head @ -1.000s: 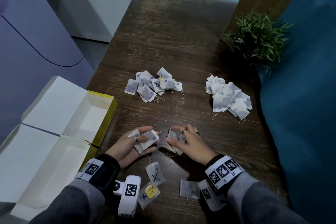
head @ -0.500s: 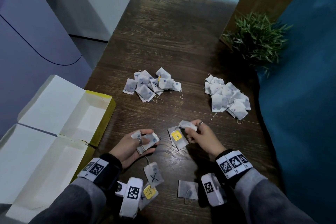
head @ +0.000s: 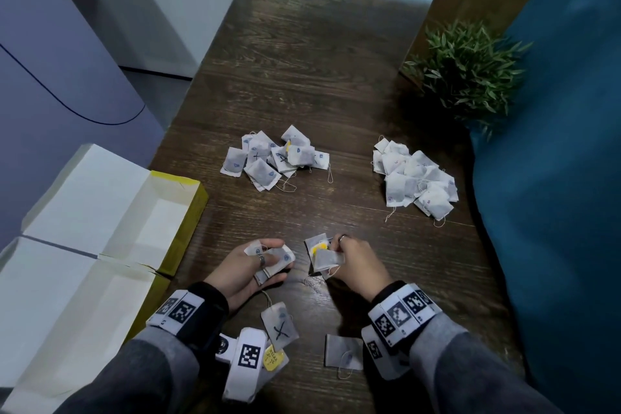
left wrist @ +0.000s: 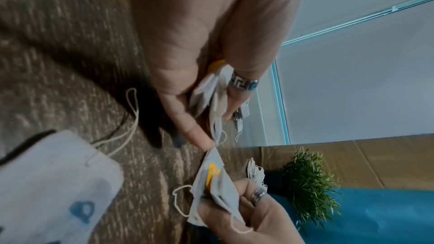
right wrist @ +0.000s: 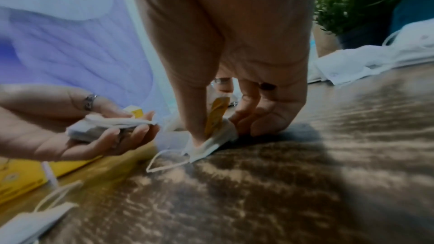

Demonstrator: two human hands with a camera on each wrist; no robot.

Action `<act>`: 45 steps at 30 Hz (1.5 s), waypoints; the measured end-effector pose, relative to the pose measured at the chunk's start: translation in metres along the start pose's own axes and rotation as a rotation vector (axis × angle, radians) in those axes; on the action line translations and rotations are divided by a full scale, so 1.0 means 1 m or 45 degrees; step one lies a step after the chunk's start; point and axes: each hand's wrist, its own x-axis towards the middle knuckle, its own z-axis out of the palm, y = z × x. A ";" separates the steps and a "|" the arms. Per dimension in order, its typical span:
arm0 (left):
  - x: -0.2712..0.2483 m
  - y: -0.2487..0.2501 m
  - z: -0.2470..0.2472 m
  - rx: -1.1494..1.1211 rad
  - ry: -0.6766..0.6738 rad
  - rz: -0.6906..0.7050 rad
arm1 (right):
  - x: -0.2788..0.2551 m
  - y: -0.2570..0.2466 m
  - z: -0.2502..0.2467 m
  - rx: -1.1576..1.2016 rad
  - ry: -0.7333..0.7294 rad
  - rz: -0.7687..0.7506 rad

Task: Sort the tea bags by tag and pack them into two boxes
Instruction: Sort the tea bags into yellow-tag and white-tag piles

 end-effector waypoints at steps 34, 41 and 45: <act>-0.004 0.009 0.013 0.316 -0.060 0.284 | -0.028 -0.007 -0.019 1.180 0.119 -0.065; -0.004 0.008 0.018 0.392 -0.075 0.383 | -0.022 -0.024 -0.013 1.016 -0.131 -0.173; -0.007 0.011 0.019 0.406 -0.096 0.367 | -0.022 -0.019 -0.012 0.963 -0.349 -0.073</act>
